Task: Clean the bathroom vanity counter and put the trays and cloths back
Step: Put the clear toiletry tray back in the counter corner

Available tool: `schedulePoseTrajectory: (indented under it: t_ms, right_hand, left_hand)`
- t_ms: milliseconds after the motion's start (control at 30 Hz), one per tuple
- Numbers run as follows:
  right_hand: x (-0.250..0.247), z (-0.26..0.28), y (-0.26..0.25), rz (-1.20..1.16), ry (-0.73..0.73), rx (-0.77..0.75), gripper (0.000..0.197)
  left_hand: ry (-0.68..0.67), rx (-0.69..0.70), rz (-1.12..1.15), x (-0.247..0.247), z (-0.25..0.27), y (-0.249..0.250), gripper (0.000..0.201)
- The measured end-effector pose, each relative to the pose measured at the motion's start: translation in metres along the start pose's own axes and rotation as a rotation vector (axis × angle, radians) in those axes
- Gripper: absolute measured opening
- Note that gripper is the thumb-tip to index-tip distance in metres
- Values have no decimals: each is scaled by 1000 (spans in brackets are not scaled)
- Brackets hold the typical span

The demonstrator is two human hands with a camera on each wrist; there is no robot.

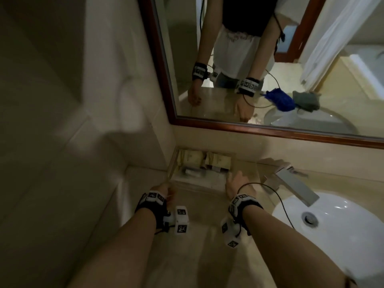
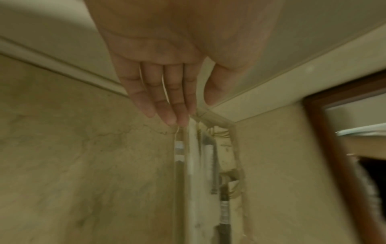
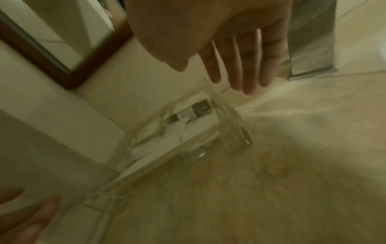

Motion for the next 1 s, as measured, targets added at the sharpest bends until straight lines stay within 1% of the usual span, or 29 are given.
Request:
schedulePoseTrajectory:
  t_ms: [67, 167, 233, 300, 367, 467, 533, 600, 700, 833, 900, 1000]
  right_hand:
    - [-6, 13, 0, -134, 15, -29, 40]
    - [4, 18, 11, -404, -51, -4, 37]
    - [17, 24, 23, -668, -142, 69, 29]
    - [26, 31, 36, -793, -215, 136, 25]
    - [30, 36, 48, -791, -248, 156, 27]
    - [35, 37, 65, -760, -267, 164, 33]
    - [34, 35, 77, -745, -292, 162, 33]
    - [31, 33, 86, -717, -303, 154, 28]
    - [30, 34, 96, -658, -344, 133, 14]
    - [33, 43, 114, -677, -325, 133, 15]
    - [31, 53, 121, -694, -320, 128, 16]
    - [22, 71, 130, -723, -306, 104, 10]
  left_hand:
    - [-19, 18, 57, 3, 22, 2, 21]
    - [-20, 46, 112, 12, 44, -3, 24]
    - [-26, 44, 150, 22, 52, -12, 31]
    - [-40, 33, 182, 35, 59, -23, 37]
    - [-45, 26, 205, 48, 65, -34, 34]
    - [-54, 20, 177, 62, 72, -50, 29]
    - [-58, 13, 180, 73, 77, -60, 25]
    - [-49, 3, 186, 82, 80, -69, 23]
    - [-44, -3, 192, 96, 88, -80, 22]
    - [-16, 0, 193, 106, 105, -92, 21]
    - [-23, 17, 191, 109, 116, -98, 22]
    - [-26, 51, 189, 110, 130, -106, 24]
Point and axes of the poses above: each hand's wrist, its own z-axis away from the middle knuckle, its own x-axis out of the palm, y = z × x, the point moved 8 cm from there along -z, towards the middle knuckle, and after that the axes turned 2 degrees about -z, right-handed, at the moved point
